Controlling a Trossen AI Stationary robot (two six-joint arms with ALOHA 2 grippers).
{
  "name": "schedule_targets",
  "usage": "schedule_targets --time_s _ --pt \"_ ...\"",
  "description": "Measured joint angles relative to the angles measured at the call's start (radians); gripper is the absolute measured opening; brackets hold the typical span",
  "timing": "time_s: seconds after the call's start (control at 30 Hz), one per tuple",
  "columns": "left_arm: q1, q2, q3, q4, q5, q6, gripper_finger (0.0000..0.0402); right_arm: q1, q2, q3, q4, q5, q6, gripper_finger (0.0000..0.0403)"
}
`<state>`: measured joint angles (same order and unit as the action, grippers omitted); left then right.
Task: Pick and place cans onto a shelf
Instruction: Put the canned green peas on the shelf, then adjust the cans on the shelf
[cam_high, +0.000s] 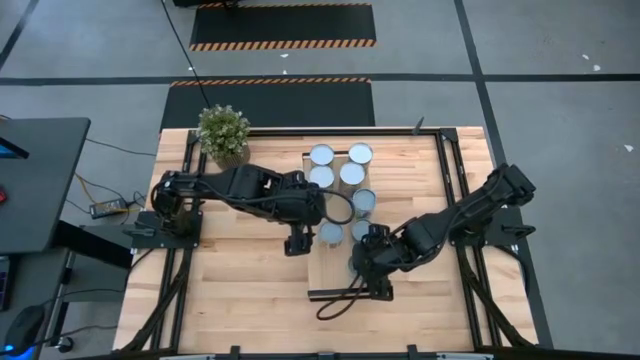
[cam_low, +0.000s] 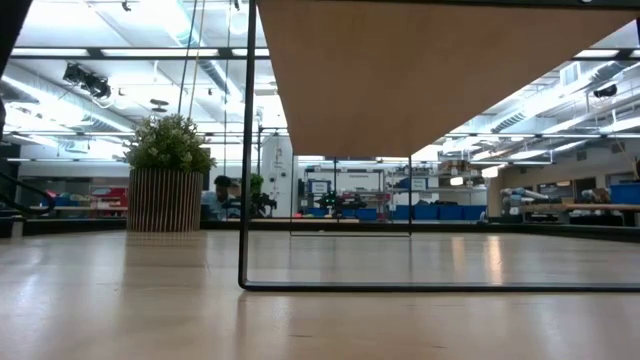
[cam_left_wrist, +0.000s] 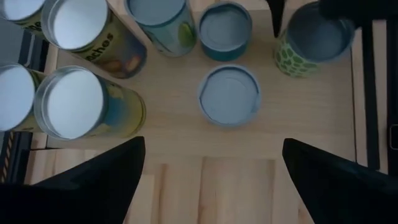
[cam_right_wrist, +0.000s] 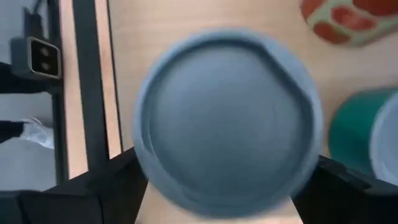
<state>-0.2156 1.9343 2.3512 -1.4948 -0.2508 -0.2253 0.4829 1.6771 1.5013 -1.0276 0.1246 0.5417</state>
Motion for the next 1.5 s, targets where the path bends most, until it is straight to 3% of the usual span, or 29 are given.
schedule_targets --time_s 0.53,0.8,1.03,1.17,1.33,1.5 --pt "-0.008 0.0 0.0 -0.012 0.033 0.0 0.0387 0.006 -0.163 0.0 -0.023 0.021 0.044 0.0348" --pt "-0.006 0.001 0.0 -0.031 0.039 -0.051 0.0387 -0.013 -0.194 -0.016 -0.299 0.364 0.292 0.0347" --pt "-0.005 0.001 0.0 -0.031 0.031 -0.052 0.0387 -0.07 -0.189 -0.13 -0.329 0.41 0.408 0.0347" --pt "-0.006 0.001 0.0 -0.031 0.031 -0.052 0.0387 -0.098 -0.189 -0.176 -0.263 0.438 0.413 0.0347" --pt "-0.006 0.001 0.0 -0.045 0.031 -0.053 0.0387 -0.118 -0.189 -0.196 -0.061 0.34 0.287 0.0347" --pt "-0.006 0.001 0.0 -0.073 0.031 -0.052 0.0387 -0.112 -0.189 -0.196 0.063 0.308 0.212 0.0347"
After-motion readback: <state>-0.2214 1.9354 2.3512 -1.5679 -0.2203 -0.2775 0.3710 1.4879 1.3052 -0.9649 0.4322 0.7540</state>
